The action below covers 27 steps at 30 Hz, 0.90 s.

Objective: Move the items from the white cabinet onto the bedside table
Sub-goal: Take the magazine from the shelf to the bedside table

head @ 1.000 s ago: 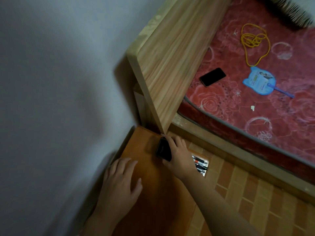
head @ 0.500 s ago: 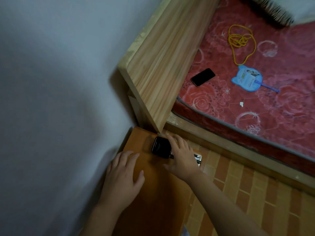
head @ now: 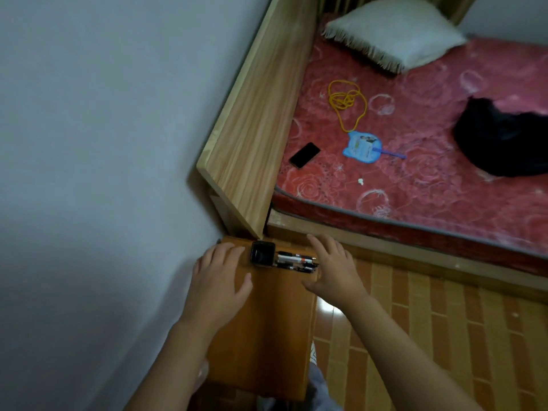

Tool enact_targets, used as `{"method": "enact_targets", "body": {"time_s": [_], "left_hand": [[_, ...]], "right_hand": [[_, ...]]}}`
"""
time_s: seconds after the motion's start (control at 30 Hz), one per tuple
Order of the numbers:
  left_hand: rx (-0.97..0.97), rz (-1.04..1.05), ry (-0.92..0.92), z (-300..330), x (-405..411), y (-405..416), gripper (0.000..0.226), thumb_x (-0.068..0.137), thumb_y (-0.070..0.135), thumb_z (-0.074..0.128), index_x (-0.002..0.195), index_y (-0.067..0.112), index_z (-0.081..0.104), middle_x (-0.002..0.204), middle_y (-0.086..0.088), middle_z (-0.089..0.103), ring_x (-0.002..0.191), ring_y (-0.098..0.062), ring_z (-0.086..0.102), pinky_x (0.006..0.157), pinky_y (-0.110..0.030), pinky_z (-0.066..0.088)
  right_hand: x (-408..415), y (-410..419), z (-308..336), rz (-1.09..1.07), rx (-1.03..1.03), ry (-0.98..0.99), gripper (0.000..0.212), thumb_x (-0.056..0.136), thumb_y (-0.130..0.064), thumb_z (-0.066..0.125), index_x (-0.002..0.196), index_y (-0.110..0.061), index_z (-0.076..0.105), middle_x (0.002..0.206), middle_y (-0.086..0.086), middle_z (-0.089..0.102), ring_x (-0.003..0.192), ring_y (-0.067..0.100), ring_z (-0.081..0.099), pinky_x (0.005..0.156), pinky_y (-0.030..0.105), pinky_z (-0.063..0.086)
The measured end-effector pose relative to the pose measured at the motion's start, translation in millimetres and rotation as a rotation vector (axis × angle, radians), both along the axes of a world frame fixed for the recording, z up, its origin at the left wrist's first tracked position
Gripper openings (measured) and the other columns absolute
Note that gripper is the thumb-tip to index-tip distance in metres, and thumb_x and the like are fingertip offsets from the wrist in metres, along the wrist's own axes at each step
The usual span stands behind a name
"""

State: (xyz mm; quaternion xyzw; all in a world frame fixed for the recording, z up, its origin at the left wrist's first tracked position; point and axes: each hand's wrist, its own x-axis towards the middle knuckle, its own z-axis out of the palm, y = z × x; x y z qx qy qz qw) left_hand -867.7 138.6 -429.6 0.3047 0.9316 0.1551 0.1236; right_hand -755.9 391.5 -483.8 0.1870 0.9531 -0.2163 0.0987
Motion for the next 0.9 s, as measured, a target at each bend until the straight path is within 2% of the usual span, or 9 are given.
{"method": "enact_targets", "body": {"time_s": [0.3,0.4,0.5,0.63,0.9], "left_hand": [[0.030,-0.253,0.162,110.5,44.7,21.8,0.057,0.090,0.053,0.043,0.138,0.024,0.052,0.139,0.001,0.052,0.133,-0.021,0.042,0.109,-0.046,0.042],[0.061,-0.345,0.185,143.2,62.1,47.2,0.061,0.090,0.055,0.042,0.142,0.024,0.051,0.143,0.000,0.050,0.135,-0.022,0.042,0.109,-0.051,0.041],[0.109,-0.473,0.225,172.2,87.4,88.6,0.063,0.090,0.055,0.042,0.142,0.022,0.052,0.143,0.000,0.050,0.136,-0.022,0.042,0.108,-0.049,0.043],[0.192,-0.644,0.287,212.1,139.4,153.6,0.059,0.087,0.053,0.049,0.137,0.021,0.056,0.137,-0.002,0.055,0.129,-0.025,0.047,0.103,-0.049,0.046],[0.319,-0.964,0.305,264.1,280.3,253.9,0.062,0.084,0.054,0.045,0.131,0.017,0.062,0.131,-0.006,0.059,0.123,-0.030,0.052,0.096,-0.051,0.049]], "right_hand": [[118.6,-12.9,119.9,-0.189,0.126,0.027,0.101,0.081,-0.059,0.074,0.161,-0.032,0.019,0.165,0.001,0.022,0.153,0.024,0.021,0.122,0.047,0.025],[171.2,-7.0,155.1,-0.296,0.169,0.036,0.099,0.081,-0.062,0.071,0.160,-0.033,0.020,0.167,0.000,0.020,0.154,0.023,0.019,0.122,0.047,0.025],[227.5,6.0,189.9,-0.436,0.211,0.041,0.098,0.082,-0.064,0.068,0.161,-0.033,0.021,0.168,0.000,0.018,0.155,0.022,0.018,0.122,0.046,0.024],[307.9,25.4,233.3,-0.627,0.275,0.050,0.093,0.085,-0.065,0.063,0.161,-0.030,0.024,0.168,0.001,0.020,0.155,0.024,0.019,0.122,0.047,0.025],[476.7,29.6,292.1,-1.026,0.372,0.055,0.089,0.088,-0.065,0.064,0.161,-0.031,0.026,0.169,0.001,0.020,0.155,0.023,0.021,0.124,0.048,0.023]]}}
